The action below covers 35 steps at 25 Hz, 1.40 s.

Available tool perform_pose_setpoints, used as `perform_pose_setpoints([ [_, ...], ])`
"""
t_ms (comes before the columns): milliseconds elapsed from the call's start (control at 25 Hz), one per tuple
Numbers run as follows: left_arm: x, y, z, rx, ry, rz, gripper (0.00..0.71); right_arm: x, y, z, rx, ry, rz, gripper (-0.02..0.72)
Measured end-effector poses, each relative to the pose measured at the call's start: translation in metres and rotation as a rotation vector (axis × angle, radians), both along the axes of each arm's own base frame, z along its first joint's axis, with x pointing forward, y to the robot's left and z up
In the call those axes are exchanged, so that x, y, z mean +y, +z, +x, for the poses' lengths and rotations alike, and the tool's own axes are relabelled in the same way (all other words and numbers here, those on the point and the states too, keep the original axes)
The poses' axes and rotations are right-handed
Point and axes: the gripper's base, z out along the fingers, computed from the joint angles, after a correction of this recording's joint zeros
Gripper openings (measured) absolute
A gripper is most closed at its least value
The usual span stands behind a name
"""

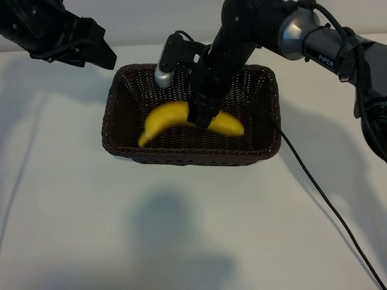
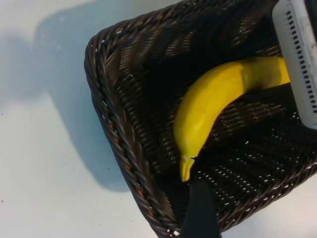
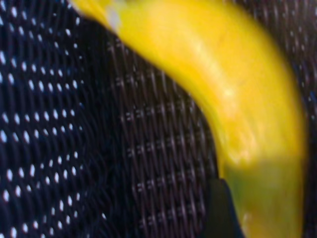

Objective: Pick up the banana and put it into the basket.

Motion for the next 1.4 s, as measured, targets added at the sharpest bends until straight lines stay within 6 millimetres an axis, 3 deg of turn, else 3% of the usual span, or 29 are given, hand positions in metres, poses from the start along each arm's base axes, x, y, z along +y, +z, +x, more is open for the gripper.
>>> perform_pose_setpoints([
  [320, 0.0, 0.0, 0.0, -0.001, 0.001, 0.0, 0.589, 0.0, 0.006, 0.0, 0.012, -0.001, -0.008, 0.546],
  [760, 0.0, 0.0, 0.0, -0.003, 0.002, 0.0, 0.588, -0.004, 0.055, 0.011, -0.05, -0.045, -0.077, 0.547],
  [1200, 0.0, 0.0, 0.0, -0.003, 0.002, 0.0, 0.588, -0.027, 0.084, 0.026, -0.083, -0.178, -0.074, 0.547],
  [1400, 0.0, 0.0, 0.0, -0.003, 0.002, 0.0, 0.587, -0.048, 0.109, 0.029, -0.128, -0.246, -0.062, 0.547],
])
